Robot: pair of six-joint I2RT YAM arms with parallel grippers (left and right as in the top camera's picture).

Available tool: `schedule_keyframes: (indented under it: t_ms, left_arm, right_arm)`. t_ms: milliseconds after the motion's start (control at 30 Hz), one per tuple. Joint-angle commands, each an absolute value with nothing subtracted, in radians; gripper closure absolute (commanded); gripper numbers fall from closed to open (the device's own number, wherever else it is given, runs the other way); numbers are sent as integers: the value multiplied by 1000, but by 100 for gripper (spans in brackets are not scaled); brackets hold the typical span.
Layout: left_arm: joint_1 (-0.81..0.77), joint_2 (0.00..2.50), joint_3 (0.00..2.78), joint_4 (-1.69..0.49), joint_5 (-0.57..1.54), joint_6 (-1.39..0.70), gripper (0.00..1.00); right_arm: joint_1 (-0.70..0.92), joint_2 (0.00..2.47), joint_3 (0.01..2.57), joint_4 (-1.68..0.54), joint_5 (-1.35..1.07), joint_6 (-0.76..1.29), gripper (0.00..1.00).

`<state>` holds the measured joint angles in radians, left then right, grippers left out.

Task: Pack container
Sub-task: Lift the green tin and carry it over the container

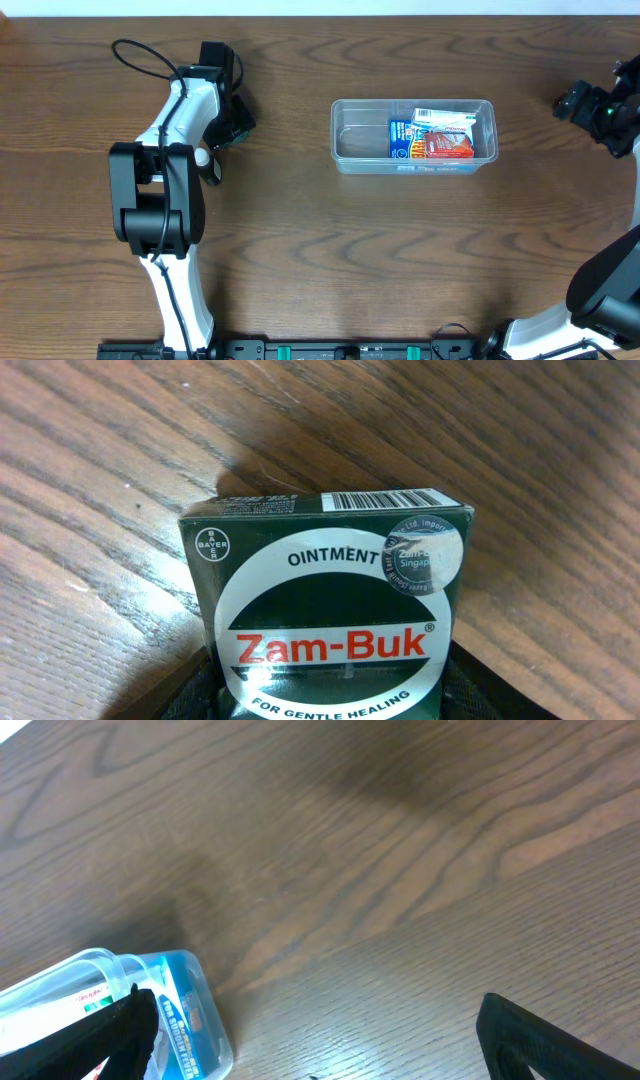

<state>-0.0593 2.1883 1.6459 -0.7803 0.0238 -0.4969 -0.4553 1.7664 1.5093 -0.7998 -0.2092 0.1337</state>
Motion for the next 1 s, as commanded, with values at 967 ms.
schedule_keyframes:
  t_ms: [967]
  left_arm:
    - [-420,1855,1705,-839,45,-273,42]
  right_arm:
    - [-458,1758,1517,-801,-213,144,1]
